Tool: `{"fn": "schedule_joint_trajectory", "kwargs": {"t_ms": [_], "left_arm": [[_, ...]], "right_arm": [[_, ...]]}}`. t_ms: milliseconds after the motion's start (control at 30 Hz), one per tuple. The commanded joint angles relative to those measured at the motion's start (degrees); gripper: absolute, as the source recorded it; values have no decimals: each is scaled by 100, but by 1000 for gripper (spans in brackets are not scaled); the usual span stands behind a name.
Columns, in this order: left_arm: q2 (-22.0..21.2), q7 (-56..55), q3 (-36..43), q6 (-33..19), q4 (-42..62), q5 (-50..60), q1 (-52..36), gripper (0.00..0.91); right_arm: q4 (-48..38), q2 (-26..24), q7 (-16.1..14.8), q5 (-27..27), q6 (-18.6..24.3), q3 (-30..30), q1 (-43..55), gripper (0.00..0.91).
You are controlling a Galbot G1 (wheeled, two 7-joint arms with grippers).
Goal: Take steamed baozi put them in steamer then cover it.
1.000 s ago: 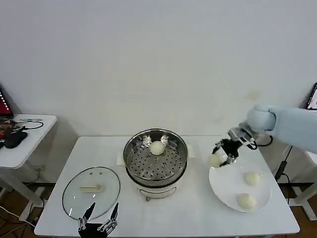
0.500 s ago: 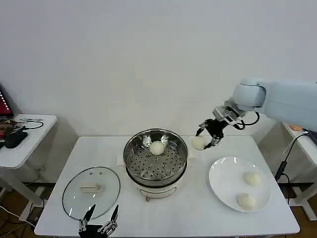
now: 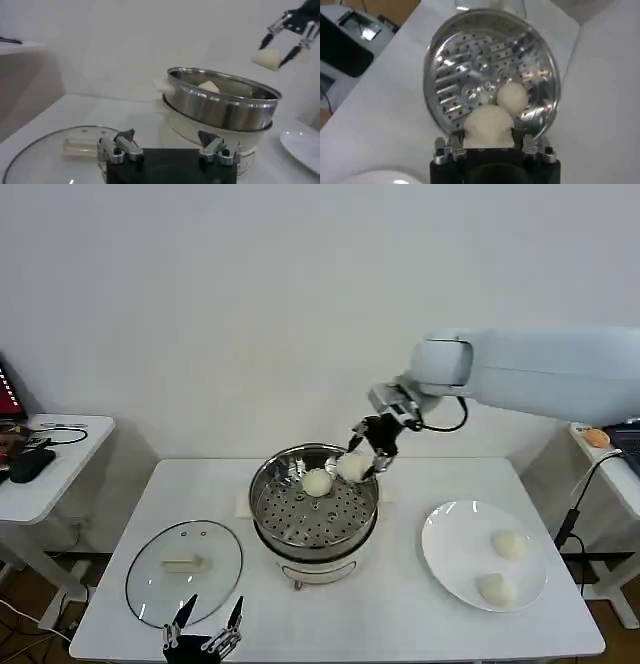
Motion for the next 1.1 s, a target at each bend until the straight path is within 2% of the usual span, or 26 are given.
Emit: {"fn": "schedule_joint_trajectory", "kwargs": {"t_ms": [33, 367, 500, 1100], "left_arm": [[5, -7, -10, 6, -20, 0, -2, 907], [-22, -22, 75, 14, -70, 42, 7, 907], [-25, -28, 80, 18, -107, 39, 18, 907], [-43, -31, 157, 34, -158, 36, 1, 907]], "right_arm": [[-192, 729, 183, 648, -384, -39, -124, 645], [-463, 1173, 581, 1198, -1014, 88, -606, 645], [-542, 1266, 662, 1193, -1159, 120, -723, 645], [-1003, 1675, 851, 1114, -1383, 262, -1328, 645]]}}
